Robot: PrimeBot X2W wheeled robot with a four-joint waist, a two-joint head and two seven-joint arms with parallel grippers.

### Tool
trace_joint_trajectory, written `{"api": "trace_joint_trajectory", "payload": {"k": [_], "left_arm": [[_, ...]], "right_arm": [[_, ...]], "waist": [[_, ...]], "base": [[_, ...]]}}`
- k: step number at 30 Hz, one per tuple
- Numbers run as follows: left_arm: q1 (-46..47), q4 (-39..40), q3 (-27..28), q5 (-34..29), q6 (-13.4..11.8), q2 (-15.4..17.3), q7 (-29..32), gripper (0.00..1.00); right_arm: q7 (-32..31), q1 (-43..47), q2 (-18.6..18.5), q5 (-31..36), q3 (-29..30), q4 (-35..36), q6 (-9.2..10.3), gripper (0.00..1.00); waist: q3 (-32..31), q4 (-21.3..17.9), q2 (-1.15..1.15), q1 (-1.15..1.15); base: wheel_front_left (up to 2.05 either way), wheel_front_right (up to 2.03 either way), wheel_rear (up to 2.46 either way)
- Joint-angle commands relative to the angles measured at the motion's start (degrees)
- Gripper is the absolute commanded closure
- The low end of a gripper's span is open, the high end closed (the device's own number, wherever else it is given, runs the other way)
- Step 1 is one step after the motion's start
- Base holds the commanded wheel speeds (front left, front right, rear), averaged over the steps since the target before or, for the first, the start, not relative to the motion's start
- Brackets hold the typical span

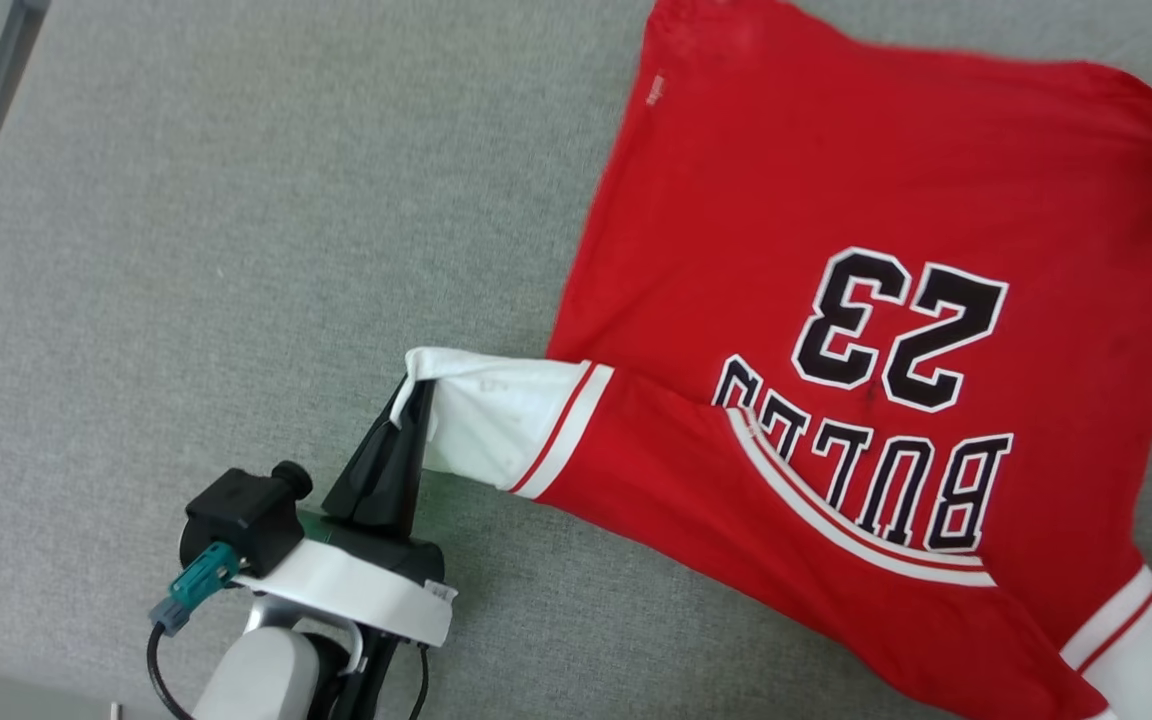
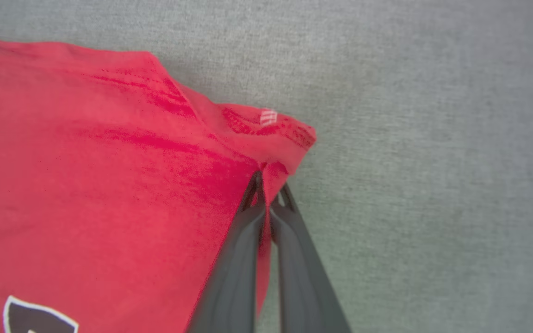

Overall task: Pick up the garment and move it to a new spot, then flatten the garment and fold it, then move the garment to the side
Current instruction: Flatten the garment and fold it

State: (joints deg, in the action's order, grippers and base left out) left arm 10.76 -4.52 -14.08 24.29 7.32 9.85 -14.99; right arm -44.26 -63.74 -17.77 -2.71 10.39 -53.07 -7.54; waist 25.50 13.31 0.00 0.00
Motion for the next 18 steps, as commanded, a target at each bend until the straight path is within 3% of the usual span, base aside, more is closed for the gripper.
{"api": "trace_joint_trajectory", "payload": {"k": [1,7,11,18], "left_arm": [[-1.1,-0.5,0.8,-0.1,0.0,0.0,-0.3,1.0],[-3.6,-1.6,2.6,0.2,-0.5,0.3,-0.3,1.0],[-5.7,-2.5,4.2,0.7,-1.1,0.9,-0.3,1.0],[-9.7,-3.5,6.3,1.7,-2.5,1.8,-0.1,1.0]], "right_arm": [[0.3,1.3,-1.6,-0.6,-1.6,1.7,0.1,1.0],[0.3,6.7,-3.5,-5.0,-4.7,6.7,0.09,1.0],[0.7,15.0,-5.5,-9.4,-6.1,12.6,0.09,1.0],[0.1,32.6,-6.9,-15.3,-1.9,26.7,0.09,1.0]], "waist": [[-2.8,-1.1,0.0,0.0],[-7.6,-3.3,0.0,0.0],[-11.5,-5.2,0.0,0.0],[-17.0,-8.4,0.0,0.0]], "base": [[0.0,0.0,0.0],[0.0,0.0,0.0],[0.0,0.0,0.0],[0.0,0.0,0.0]]}}
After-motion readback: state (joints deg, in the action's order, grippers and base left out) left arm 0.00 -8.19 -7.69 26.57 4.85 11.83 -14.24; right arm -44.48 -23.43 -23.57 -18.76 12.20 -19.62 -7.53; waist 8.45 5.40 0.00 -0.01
